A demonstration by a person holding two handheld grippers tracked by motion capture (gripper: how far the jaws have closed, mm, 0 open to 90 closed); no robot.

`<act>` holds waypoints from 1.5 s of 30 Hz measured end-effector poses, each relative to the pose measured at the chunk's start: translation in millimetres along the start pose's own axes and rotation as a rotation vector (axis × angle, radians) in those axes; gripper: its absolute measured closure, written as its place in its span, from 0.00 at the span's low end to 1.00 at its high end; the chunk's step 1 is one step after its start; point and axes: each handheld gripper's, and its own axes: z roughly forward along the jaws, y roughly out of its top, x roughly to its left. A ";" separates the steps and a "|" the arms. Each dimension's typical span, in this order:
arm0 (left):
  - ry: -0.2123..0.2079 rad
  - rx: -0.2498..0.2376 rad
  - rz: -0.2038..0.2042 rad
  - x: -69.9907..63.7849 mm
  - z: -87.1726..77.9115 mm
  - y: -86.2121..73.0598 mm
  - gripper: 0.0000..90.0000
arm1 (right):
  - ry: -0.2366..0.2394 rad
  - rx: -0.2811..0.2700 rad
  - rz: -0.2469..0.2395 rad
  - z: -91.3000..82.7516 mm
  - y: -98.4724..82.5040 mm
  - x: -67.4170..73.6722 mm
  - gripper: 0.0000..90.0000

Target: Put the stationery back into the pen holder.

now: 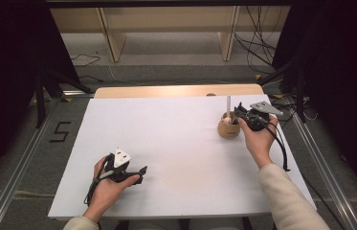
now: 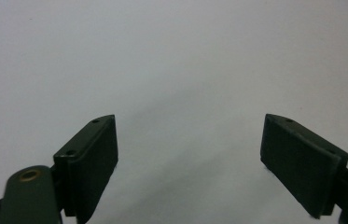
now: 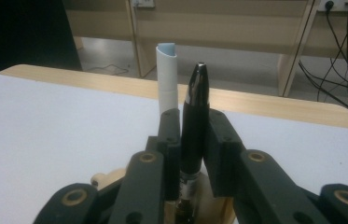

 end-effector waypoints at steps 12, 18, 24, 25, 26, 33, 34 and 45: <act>0.000 0.000 0.000 0.0 -0.1 -0.1 0.21 | -0.017 -0.009 -0.026 -6.5 1.1 1.7 0.61; 0.000 -0.002 0.000 -0.3 0.1 0.0 0.21 | -0.025 0.014 -0.025 -11.8 -1.3 0.4 0.47; -0.001 -0.001 0.000 -0.7 0.2 0.0 0.21 | -0.017 0.012 -0.003 -18.1 -4.9 1.0 0.40; -0.001 -0.001 0.002 -0.7 0.2 -0.1 0.21 | -0.015 0.011 0.001 -18.7 -5.3 1.2 0.39; -0.001 0.000 0.001 -0.8 0.3 -0.1 0.21 | -0.009 0.011 0.003 -19.3 -6.1 1.3 0.39; -0.001 0.000 0.000 -0.7 0.2 -0.2 0.21 | 0.001 0.022 0.004 -23.7 -9.1 2.8 0.37; -0.001 0.000 -0.001 -0.9 0.4 -0.3 0.21 | 0.005 0.022 0.004 -24.4 -9.7 3.5 0.37; -0.001 -0.001 0.001 -0.8 -0.3 -0.1 0.21 | 0.050 0.060 -0.015 -31.8 -19.0 14.7 0.36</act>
